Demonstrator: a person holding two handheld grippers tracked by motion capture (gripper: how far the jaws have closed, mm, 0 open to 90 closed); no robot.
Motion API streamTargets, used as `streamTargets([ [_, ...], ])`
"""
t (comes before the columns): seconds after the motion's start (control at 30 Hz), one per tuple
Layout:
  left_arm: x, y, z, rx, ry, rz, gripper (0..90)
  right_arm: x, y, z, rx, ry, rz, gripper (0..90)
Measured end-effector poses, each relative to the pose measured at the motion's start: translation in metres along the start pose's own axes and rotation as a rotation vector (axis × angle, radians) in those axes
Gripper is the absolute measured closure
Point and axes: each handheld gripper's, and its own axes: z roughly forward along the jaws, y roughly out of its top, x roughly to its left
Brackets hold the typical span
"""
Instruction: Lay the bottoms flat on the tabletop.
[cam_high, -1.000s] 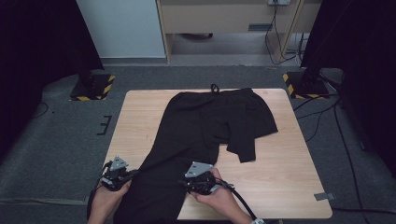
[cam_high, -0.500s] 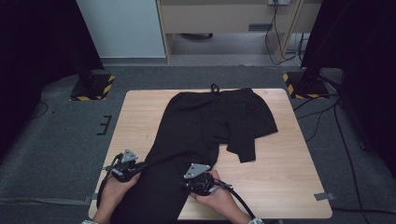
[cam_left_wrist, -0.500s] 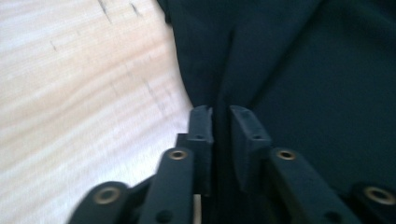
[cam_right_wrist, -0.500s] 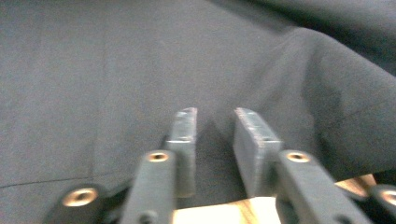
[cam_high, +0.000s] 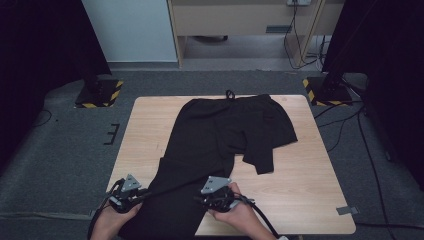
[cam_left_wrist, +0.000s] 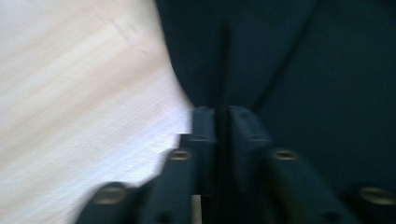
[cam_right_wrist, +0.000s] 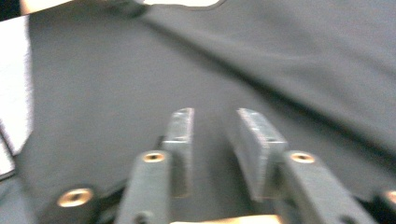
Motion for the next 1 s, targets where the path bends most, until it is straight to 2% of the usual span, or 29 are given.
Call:
streamTargets([
  [0.03, 0.003, 0.006, 0.004, -0.017, 0.004, -0.008, 49.1, -0.012, -0.001, -0.001, 0.004, -0.015, 0.039, 55.4],
  [0.07, 0.004, 0.009, 0.008, -0.026, -0.002, -0.015, 49.1, -0.012, -0.001, -0.001, 0.004, -0.015, 0.039, 55.4],
  [0.1, 0.007, 0.014, 0.015, -0.034, -0.002, -0.019, 44.2, -0.016, -0.003, 0.002, 0.016, -0.030, 0.051, 50.5],
  [0.13, 0.010, 0.020, 0.024, -0.033, 0.009, -0.027, 44.2, -0.016, -0.003, 0.002, 0.016, -0.030, 0.051, 50.5],
  [0.2, 0.016, 0.028, 0.040, -0.022, 0.015, -0.045, 39.5, -0.015, -0.006, 0.008, 0.030, -0.009, 0.050, 47.5],
  [0.23, 0.019, 0.030, 0.048, -0.021, 0.003, -0.050, 42.3, -0.013, -0.007, 0.010, 0.033, -0.009, 0.045, 46.7],
  [0.3, 0.023, 0.033, 0.053, -0.045, -0.013, -0.079, 44.2, -0.010, -0.008, 0.015, 0.036, 0.001, 0.039, 46.3],
  [0.33, 0.023, 0.033, 0.053, -0.049, -0.014, -0.078, 52.6, -0.008, -0.010, 0.020, 0.048, -0.002, 0.039, 46.3],
  [0.37, 0.023, 0.033, 0.053, -0.049, -0.014, -0.078, 55.0, -0.008, -0.010, 0.020, 0.048, -0.002, 0.039, 46.3],
  [0.4, 0.021, 0.031, 0.051, -0.047, -0.023, -0.072, 63.1, -0.007, -0.011, 0.023, 0.060, 0.000, 0.040, 46.6],
  [0.47, 0.017, 0.028, 0.047, -0.042, -0.035, -0.060, 65.9, -0.007, -0.011, 0.023, 0.058, -0.004, 0.037, 46.6],
  [0.57, 0.010, 0.023, 0.039, -0.019, -0.059, -0.048, 78.2, -0.006, -0.012, 0.022, 0.061, -0.008, 0.031, 47.0],
  [0.6, 0.006, 0.021, 0.036, -0.011, -0.067, -0.039, 80.0, -0.004, -0.012, 0.022, 0.058, -0.010, 0.028, 47.0],
  [0.63, 0.002, 0.018, 0.031, 0.008, -0.058, -0.022, 82.0, 0.000, -0.014, 0.021, 0.050, -0.017, 0.010, 46.9],
  [0.83, 0.000, 0.012, 0.023, 0.037, -0.048, -0.037, 81.9, 0.003, -0.015, 0.020, 0.052, -0.004, 0.007, 45.5],
  [0.9, -0.001, 0.010, 0.020, 0.045, -0.040, -0.026, 79.4, 0.002, -0.013, 0.018, 0.071, 0.011, 0.013, 42.7],
  [0.97, 0.000, 0.013, 0.021, 0.034, 0.002, -0.014, 65.5, -0.001, -0.012, 0.009, 0.047, -0.011, 0.012, 38.4],
  [1.0, 0.004, 0.022, 0.023, -0.038, 0.028, -0.021, 52.4, -0.010, -0.011, -0.004, 0.024, -0.049, 0.015, 33.1],
])
